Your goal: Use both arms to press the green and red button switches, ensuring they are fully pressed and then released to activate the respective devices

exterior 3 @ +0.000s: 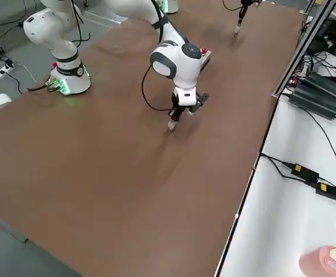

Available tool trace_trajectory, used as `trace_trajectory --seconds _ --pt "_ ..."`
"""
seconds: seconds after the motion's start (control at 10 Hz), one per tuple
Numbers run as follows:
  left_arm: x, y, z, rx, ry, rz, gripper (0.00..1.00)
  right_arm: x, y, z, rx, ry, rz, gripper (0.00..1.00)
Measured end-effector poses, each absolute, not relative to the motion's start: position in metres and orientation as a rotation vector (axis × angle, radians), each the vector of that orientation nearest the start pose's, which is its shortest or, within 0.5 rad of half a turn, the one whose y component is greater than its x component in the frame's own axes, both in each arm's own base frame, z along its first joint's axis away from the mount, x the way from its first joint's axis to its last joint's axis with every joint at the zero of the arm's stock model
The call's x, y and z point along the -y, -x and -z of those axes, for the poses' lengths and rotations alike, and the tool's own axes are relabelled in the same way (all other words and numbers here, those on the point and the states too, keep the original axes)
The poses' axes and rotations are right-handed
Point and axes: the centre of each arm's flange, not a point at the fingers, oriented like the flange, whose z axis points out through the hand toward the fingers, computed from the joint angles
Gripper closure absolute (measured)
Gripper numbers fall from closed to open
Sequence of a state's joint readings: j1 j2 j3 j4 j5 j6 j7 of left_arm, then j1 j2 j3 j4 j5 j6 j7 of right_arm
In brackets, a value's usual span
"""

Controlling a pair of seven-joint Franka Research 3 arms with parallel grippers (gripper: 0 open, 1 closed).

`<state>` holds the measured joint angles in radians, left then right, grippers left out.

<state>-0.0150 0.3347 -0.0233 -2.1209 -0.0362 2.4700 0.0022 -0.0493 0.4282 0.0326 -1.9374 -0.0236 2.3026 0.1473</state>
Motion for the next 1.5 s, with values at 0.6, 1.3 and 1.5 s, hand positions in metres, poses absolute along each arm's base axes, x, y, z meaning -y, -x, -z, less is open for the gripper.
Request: trace_trajectory --seconds 0.6,1.3,1.5 --pt "0.022 -0.578 -0.260 -0.018 3.172 0.002 0.99 0.012 -0.616 -0.259 -0.238 3.139 -0.097 0.91" --pt "0.022 -0.604 -0.322 -0.022 3.175 -0.082 0.99 0.012 -0.617 -0.265 -0.240 3.138 -0.125 0.91" --pt "0.021 -0.614 -0.357 -0.022 3.177 -0.055 0.94 0.012 -0.619 -0.272 -0.241 3.139 -0.133 0.91"
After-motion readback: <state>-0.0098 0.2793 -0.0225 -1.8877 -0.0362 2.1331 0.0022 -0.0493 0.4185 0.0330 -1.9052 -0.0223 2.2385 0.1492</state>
